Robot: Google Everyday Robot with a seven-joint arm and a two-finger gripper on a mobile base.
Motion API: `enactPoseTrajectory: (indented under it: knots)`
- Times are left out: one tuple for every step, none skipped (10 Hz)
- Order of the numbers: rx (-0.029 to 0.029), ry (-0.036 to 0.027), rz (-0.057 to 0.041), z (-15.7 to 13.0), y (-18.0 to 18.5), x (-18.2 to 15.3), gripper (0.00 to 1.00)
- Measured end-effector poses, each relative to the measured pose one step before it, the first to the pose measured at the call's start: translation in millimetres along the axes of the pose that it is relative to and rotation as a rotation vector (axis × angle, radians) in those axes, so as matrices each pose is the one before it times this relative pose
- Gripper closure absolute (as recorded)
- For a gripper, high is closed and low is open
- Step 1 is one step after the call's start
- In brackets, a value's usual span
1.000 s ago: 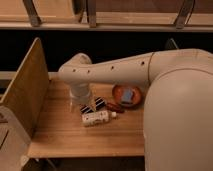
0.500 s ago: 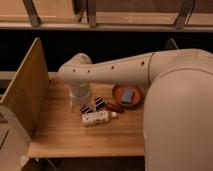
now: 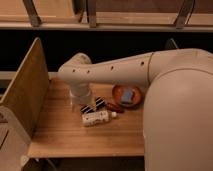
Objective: Place the white sponge in the ceramic cup
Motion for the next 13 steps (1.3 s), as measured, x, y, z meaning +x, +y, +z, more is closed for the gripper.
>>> enactPoseTrajectory:
  knots:
    - [-0.00415, -0.04919, 0.0093, -3.29, -14.75, -15.57, 0.35]
    - [-0.01679, -0.0765, 0.02049, -8.42, -26.72, -21.62, 0.35]
    - [-0.01409, -0.07129, 0.01626, -11.7, -27.3, -17.69, 0.35]
    - [-0.01364, -0.06183, 0.02367, -12.49, -30.41, -14.31, 0.35]
    - [-0.00858, -0.04298, 0.01524, -9.81, -20.61, -9.4, 0.35]
    - [-0.00239, -0.01233, 0.00361, -2.85, -5.03, -2.86, 0.35]
    - [-0.00006, 0.0018, -0.00227, 0.9, 1.01, 0.6, 0.35]
    - [-0.00308, 0.0, -0.00828, 0.21, 4.61, 0.53, 0.35]
    - [-0.00046, -0.00235, -0.00398, 1.84, 0.65, -0.6, 0.35]
    - [0.00419, 0.0012, 0.00347, 10.09, -2.1, -0.32, 0.35]
    - [0.00736, -0.00207, 0.02703, 15.18, -8.7, -3.0, 0.35]
    - [0.00161, -0.00392, 0.07454, 19.21, -23.32, -5.83, 0.35]
    - [-0.00296, -0.00457, 0.06457, 14.72, -20.71, -6.36, 0.35]
